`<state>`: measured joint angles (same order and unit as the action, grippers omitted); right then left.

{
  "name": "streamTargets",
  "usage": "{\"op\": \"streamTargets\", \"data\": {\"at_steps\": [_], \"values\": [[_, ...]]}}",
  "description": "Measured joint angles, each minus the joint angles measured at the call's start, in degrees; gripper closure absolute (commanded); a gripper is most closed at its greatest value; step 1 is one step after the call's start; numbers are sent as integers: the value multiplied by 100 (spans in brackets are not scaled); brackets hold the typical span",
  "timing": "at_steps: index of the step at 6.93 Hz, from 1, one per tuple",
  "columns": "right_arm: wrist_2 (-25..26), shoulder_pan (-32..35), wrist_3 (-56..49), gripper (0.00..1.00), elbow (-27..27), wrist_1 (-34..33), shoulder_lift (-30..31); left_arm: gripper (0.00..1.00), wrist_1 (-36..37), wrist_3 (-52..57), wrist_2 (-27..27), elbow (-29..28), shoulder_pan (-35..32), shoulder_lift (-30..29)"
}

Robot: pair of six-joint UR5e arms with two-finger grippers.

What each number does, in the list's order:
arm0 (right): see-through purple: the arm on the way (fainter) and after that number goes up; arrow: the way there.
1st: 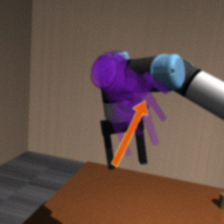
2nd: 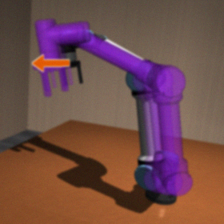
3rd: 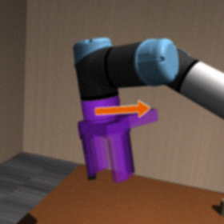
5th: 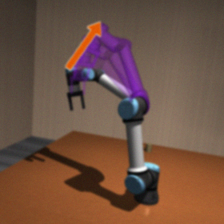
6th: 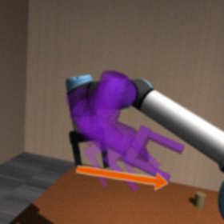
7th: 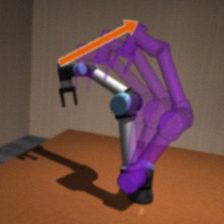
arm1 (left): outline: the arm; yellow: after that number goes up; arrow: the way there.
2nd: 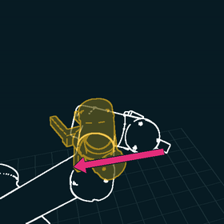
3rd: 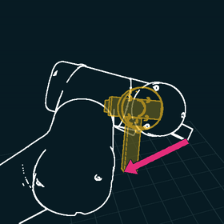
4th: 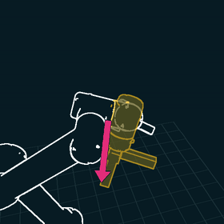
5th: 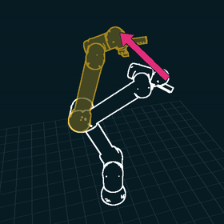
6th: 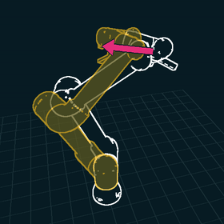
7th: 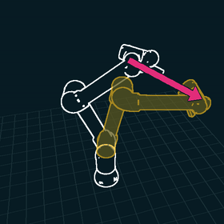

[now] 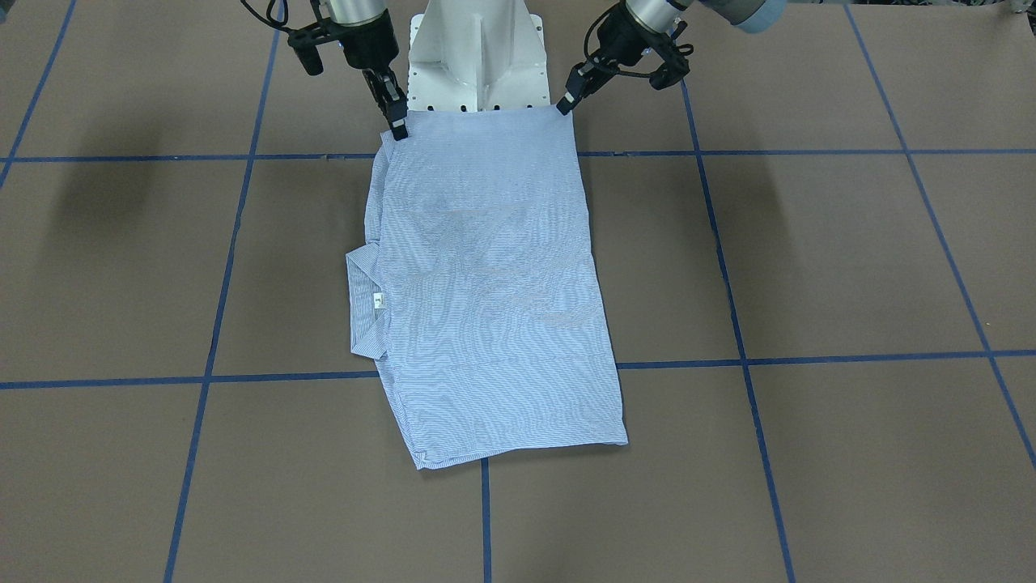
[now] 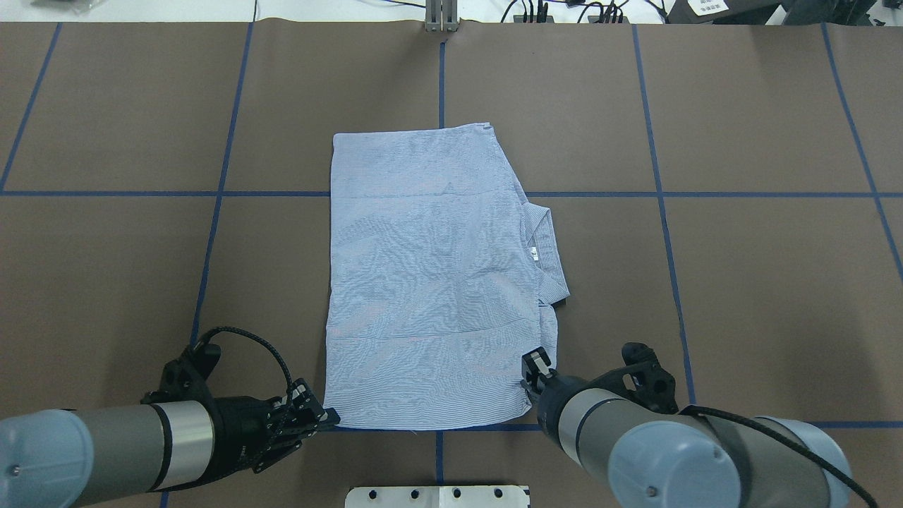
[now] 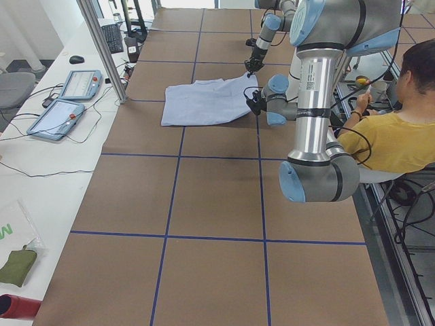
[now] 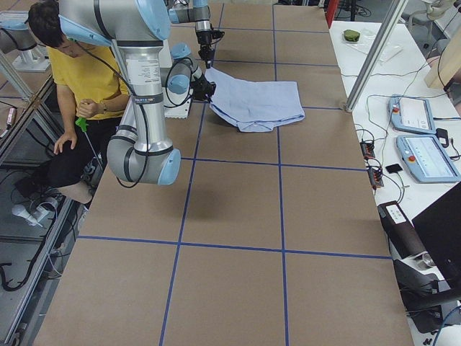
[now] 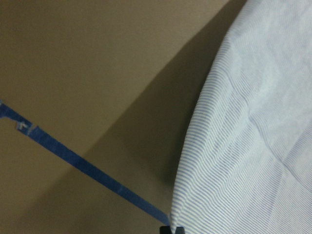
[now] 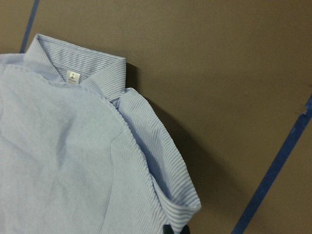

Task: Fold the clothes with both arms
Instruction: 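Lift the near edge with both grippers and fold it toward the collar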

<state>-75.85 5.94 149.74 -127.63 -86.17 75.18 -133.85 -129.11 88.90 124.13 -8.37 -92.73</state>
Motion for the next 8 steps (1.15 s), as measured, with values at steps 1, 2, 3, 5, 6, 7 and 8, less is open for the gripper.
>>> {"op": "streamTargets", "data": {"at_steps": [1, 2, 3, 5, 6, 7, 8], "values": [[-9, 56, 35, 100, -267, -39, 74, 100, 151, -30, 101, 372, -48, 53], [-28, 62, 123, 100, -479, -119, 105, 100, 337, -138, 180, 648, -78, 94], [-72, 28, 205, 100, -680, -258, 112, 100, 442, -298, 211, 859, -89, 152], [-190, -7, 283, 100, -1007, -541, 67, 100, 512, -433, 226, 969, -93, 212], [-220, 133, 256, 100, -911, -583, -65, 100, 521, -324, 230, 820, -165, 183], [-298, 481, 117, 100, -533, -585, -366, 100, 540, 21, 254, 588, -433, 106], [-515, 925, -125, 100, -109, -573, -670, 100, 639, 440, 393, 433, -848, -11]]}}
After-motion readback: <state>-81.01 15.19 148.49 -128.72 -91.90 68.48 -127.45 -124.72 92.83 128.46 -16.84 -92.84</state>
